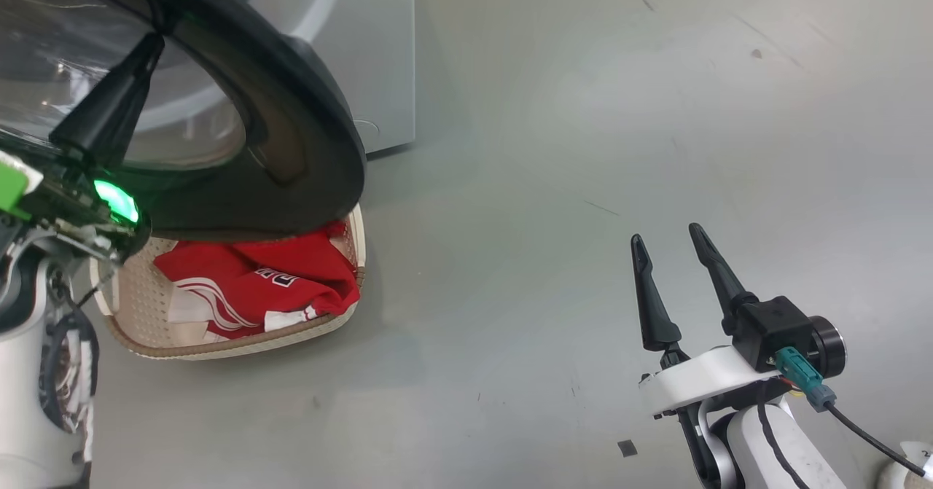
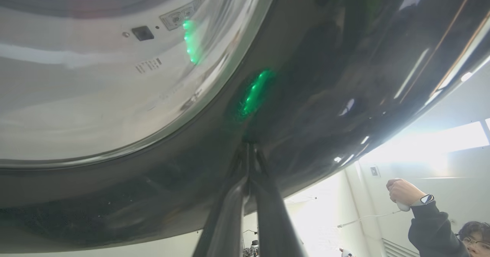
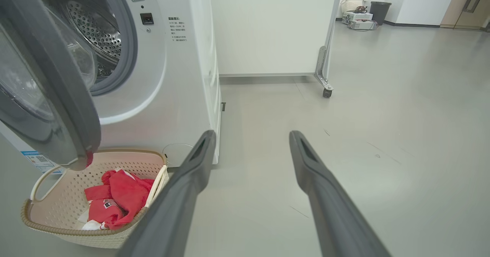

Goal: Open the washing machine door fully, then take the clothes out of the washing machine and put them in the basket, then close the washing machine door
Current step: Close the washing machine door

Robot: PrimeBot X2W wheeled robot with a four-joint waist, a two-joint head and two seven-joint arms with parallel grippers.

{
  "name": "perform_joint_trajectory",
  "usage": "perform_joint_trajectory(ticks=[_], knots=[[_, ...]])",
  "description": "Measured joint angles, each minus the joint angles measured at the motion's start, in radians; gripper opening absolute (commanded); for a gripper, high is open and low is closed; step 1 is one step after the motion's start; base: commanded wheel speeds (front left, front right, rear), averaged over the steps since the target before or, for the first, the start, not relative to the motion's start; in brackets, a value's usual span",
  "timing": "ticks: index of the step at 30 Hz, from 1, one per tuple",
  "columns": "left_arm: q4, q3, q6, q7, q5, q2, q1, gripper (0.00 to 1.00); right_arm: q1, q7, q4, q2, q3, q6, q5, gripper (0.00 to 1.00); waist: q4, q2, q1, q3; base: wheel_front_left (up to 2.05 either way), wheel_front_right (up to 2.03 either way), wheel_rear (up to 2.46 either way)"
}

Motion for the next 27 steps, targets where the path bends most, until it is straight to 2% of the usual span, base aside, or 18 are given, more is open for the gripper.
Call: perform_joint_trajectory(ticks=[7,16,27], knots=[[0.071,0.007,0.0,-0.052,0.023,-0.003,-0.079,0.0,-0.021,-0.009,0.012,0.007,0.012,0.007,0.006,1.0,-0.036,0.0,0.0,0.02,0.0,0.0,0.0],[0.153,0.015,-0.002,-0.143,0.132,0.001,-0.15,0.0,-0.026,-0.01,0.028,0.008,0.016,0.007,0.007,1.0,-0.082,0.0,0.0,0.032,0.0,0.0,0.0],[0.247,0.01,-0.015,-0.233,0.197,0.0,-0.229,0.0,-0.036,-0.018,0.042,0.01,0.018,0.007,0.017,1.0,-0.142,0.0,0.0,0.045,0.0,0.0,0.0]])
